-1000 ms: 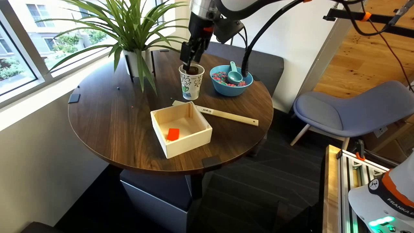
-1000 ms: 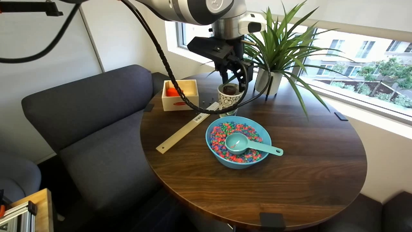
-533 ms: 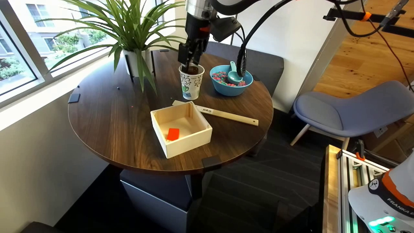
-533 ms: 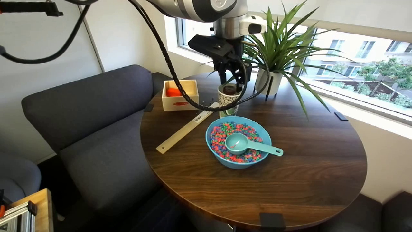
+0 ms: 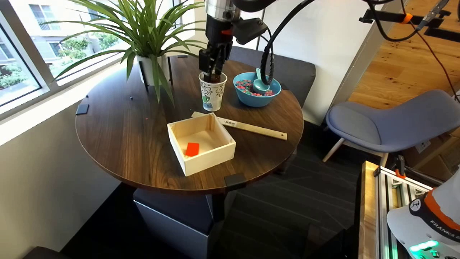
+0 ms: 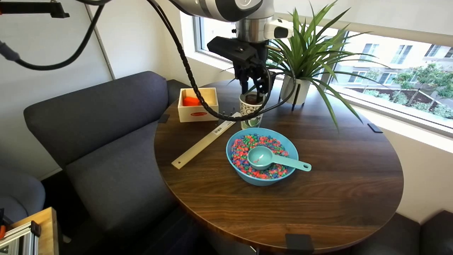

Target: Take the bottle out off of the cup

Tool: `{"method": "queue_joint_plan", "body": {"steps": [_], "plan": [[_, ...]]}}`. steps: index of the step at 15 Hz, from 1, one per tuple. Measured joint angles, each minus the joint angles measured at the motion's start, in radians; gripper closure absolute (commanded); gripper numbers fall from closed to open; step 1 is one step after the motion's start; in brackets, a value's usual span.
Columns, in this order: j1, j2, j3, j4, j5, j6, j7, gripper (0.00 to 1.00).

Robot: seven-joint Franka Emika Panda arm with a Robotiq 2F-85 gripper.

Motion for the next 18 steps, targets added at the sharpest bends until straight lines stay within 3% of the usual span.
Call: {"method": "queue_joint_plan", "body": {"steps": [6, 7, 9, 10, 18], "plan": [[0.0, 0.021, -0.005, 0.027, 0.0, -0.044, 0.018, 0.35], [0.0, 0.024, -0.005, 0.031, 0.0, -0.052, 0.019, 0.47], [0.0, 0.035, -0.005, 0.044, 0.0, -0.063, 0.019, 0.61], [0.0, 0.04, -0.005, 0.05, 0.0, -0.063, 0.019, 0.76], [0.002, 0.057, -0.005, 0.076, -0.001, -0.064, 0.023, 0.76]]}}
